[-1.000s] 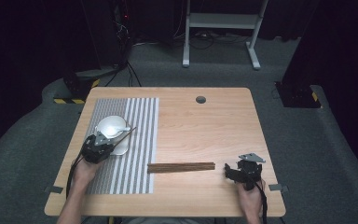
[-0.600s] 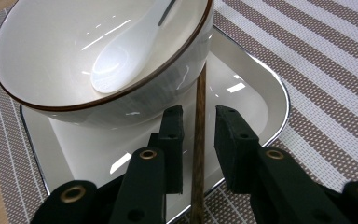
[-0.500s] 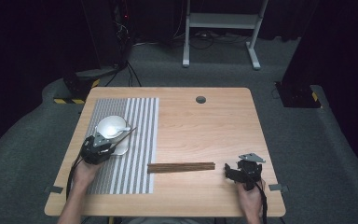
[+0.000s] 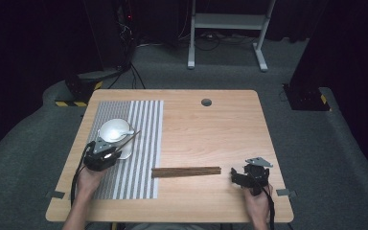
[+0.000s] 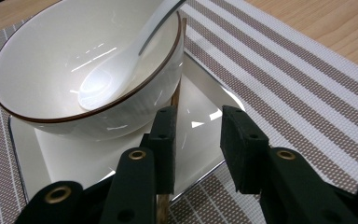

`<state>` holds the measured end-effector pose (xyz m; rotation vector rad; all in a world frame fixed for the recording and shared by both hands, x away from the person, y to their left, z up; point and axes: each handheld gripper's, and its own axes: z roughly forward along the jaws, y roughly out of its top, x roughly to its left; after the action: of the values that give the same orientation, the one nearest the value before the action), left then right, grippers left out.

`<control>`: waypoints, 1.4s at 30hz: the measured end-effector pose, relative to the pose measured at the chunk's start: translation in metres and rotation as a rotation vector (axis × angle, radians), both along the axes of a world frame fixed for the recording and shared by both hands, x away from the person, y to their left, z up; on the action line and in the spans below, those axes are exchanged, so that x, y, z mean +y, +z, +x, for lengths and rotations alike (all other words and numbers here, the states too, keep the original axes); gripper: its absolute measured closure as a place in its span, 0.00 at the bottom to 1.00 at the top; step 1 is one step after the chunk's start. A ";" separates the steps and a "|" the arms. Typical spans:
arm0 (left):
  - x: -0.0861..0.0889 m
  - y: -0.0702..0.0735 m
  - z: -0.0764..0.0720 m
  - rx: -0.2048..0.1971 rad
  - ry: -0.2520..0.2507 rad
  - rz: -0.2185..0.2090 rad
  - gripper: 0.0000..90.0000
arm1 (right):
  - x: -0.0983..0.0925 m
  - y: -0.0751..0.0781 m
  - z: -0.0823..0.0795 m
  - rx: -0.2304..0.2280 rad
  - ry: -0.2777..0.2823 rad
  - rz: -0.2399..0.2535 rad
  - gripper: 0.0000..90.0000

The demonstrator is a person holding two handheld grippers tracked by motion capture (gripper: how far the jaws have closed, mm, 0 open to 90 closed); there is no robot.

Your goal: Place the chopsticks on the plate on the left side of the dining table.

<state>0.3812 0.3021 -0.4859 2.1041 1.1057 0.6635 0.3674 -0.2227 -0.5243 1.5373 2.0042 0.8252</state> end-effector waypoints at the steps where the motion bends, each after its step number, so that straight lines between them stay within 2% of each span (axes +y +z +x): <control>1: -0.001 0.000 0.000 -0.001 -0.001 -0.004 0.72 | 0.000 0.000 0.000 0.000 0.000 0.000 0.14; 8: -0.007 -0.002 -0.002 -0.001 -0.015 -0.061 0.68 | 0.000 0.000 0.000 0.000 0.000 0.000 0.14; 11: -0.009 -0.001 -0.004 0.010 -0.016 -0.136 0.65 | 0.000 0.000 0.000 0.000 0.000 0.000 0.14; 13: -0.010 0.000 -0.005 0.015 -0.012 -0.164 0.64 | 0.000 0.000 0.000 0.000 0.000 0.000 0.14; 23: -0.017 -0.001 -0.007 0.010 -0.019 -0.188 0.61 | 0.000 0.000 0.000 0.000 0.000 0.000 0.14; 29: -0.024 -0.002 -0.008 0.018 -0.014 -0.234 0.57 | 0.000 0.000 0.000 0.000 0.001 -0.001 0.15; 37: -0.036 -0.002 -0.010 0.004 -0.040 -0.232 0.54 | 0.001 0.000 -0.001 0.001 0.009 -0.002 0.15; 42: -0.044 -0.005 -0.008 0.016 -0.053 -0.222 0.54 | 0.002 0.000 -0.001 0.002 0.011 -0.003 0.14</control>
<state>0.3728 0.2577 -0.4906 1.9443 1.0759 0.4766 0.3667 -0.2208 -0.5242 1.5274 2.0158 0.8255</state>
